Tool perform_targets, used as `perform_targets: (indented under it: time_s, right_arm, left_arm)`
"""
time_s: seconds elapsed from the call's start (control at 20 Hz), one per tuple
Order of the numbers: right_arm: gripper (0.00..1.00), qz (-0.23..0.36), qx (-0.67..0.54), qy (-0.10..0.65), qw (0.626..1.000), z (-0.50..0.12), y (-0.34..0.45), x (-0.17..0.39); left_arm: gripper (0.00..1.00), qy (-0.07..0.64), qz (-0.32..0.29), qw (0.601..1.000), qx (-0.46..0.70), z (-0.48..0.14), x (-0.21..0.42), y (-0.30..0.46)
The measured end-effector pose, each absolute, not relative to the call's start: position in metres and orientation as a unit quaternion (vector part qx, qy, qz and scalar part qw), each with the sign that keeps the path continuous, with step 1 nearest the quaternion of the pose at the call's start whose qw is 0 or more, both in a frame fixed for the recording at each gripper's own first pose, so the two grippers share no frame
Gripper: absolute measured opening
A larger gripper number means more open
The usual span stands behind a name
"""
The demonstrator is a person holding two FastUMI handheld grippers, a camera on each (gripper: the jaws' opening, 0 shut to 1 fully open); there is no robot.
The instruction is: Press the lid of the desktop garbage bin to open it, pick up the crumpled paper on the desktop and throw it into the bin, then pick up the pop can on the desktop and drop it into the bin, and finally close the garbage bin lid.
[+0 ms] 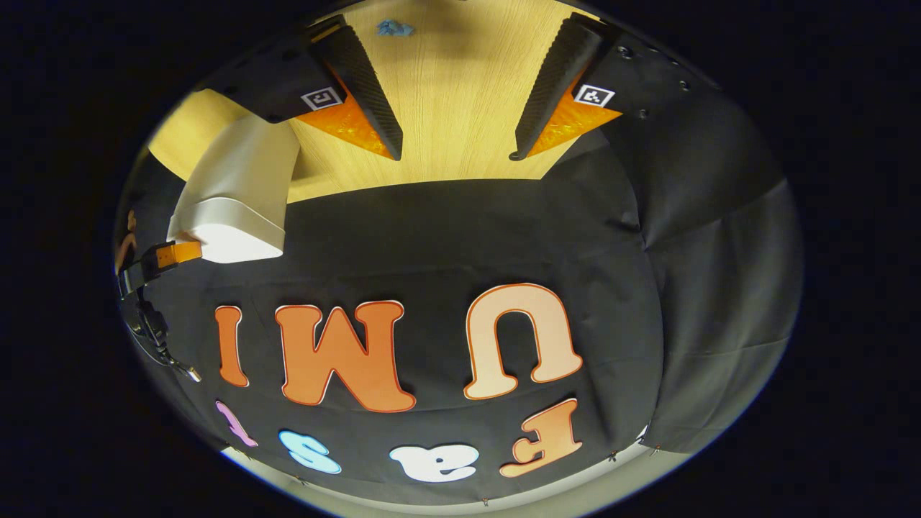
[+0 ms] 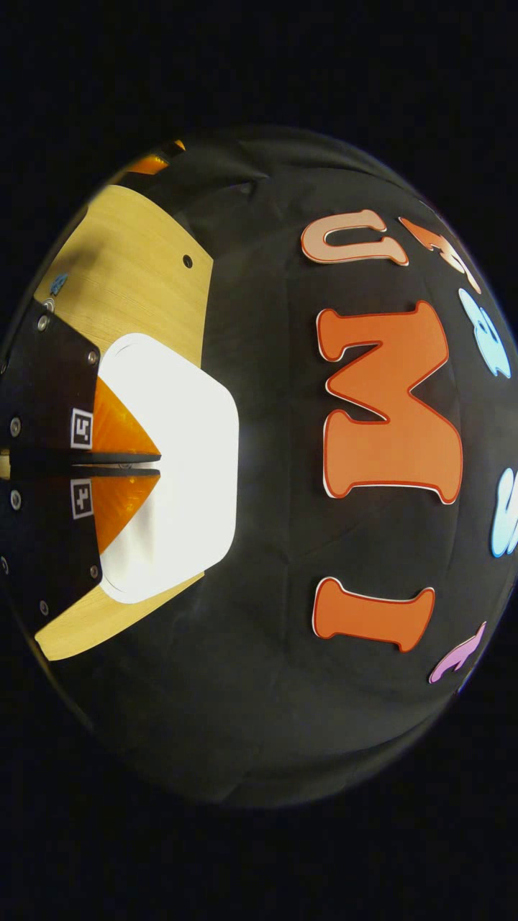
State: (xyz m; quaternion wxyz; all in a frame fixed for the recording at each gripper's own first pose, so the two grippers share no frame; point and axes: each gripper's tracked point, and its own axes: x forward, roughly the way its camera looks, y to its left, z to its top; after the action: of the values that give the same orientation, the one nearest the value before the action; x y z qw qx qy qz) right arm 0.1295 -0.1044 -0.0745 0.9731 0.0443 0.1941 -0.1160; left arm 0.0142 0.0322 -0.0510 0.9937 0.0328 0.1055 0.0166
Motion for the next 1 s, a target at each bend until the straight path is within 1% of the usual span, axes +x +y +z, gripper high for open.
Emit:
perform_targets:
  time_s: [0.25, 0.35, 0.5, 0.6, 0.7, 1.0]
  right_arm:
    - [0.01, -0.115, 0.028, 0.174, 0.978, -0.063, -0.104, 0.123]
    - [0.01, -0.113, 0.020, 0.146, 0.983, -0.047, -0.103, 0.121]
    - [0.01, -0.112, 0.007, 0.108, 0.988, -0.024, -0.100, 0.115]
    - [0.01, -0.114, -0.001, 0.101, 0.988, -0.018, -0.100, 0.112]
    - [0.01, -0.115, -0.004, 0.090, 0.989, -0.010, -0.101, 0.108]
    - [0.01, -0.120, -0.017, 0.059, 0.991, 0.007, -0.101, 0.093]
  left_arm:
    - [0.99, 0.098, 0.014, 0.994, 0.038, -0.052, 0.016, 0.035]
    - [1.00, 0.097, 0.015, 0.994, 0.038, -0.055, 0.016, 0.036]
    - [0.99, 0.098, 0.013, 0.994, 0.035, -0.057, 0.013, 0.036]
    - [1.00, 0.097, 0.008, 0.995, 0.037, -0.057, 0.013, 0.034]
    - [0.99, 0.093, 0.002, 0.995, 0.040, -0.057, 0.012, 0.032]
    - [1.00, 0.094, -0.008, 0.995, 0.038, -0.060, 0.009, 0.027]
